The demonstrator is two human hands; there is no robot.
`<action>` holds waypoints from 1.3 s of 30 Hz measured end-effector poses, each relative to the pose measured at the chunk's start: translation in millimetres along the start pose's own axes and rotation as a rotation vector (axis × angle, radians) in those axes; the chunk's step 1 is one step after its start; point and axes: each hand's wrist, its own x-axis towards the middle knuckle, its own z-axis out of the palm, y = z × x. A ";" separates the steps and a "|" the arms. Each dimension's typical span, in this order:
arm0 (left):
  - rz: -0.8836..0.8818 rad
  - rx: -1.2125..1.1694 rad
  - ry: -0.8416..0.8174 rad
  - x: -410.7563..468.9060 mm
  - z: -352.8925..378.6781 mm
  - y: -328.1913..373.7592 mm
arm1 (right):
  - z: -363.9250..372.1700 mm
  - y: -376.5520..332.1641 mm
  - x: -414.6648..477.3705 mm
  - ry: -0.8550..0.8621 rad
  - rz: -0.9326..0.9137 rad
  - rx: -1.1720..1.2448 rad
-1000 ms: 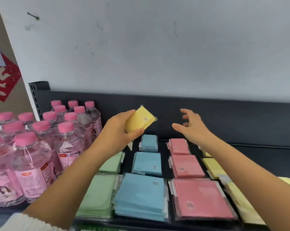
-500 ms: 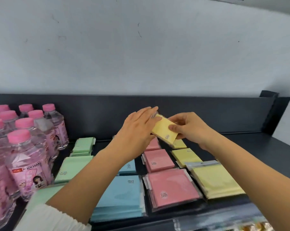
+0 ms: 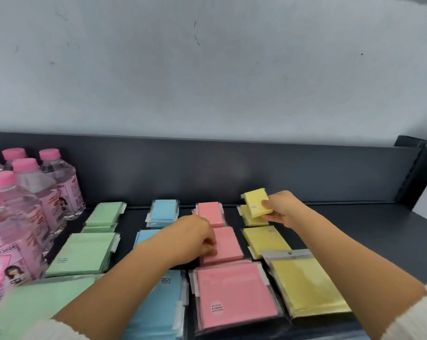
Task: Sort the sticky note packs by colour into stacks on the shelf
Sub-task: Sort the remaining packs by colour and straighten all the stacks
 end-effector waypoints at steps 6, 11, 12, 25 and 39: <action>-0.018 -0.052 0.036 1.8 1.7 -0.2 | 4.1 16.0 26.6 0.087 -0.003 -0.340; -0.031 -0.072 0.053 -0.1 4.6 -0.2 | 1.4 19.2 26.3 0.143 -0.111 -0.560; -0.029 -0.070 0.056 -0.6 4.9 0.4 | 0.9 20.1 24.8 0.148 -0.128 -0.575; -0.049 -0.002 0.191 -7.2 8.5 7.3 | -52.5 19.8 -46.6 0.196 -0.376 -0.518; 0.165 -0.089 0.270 -20.5 -12.9 68.6 | -133.8 55.8 -99.1 0.249 -0.228 -0.693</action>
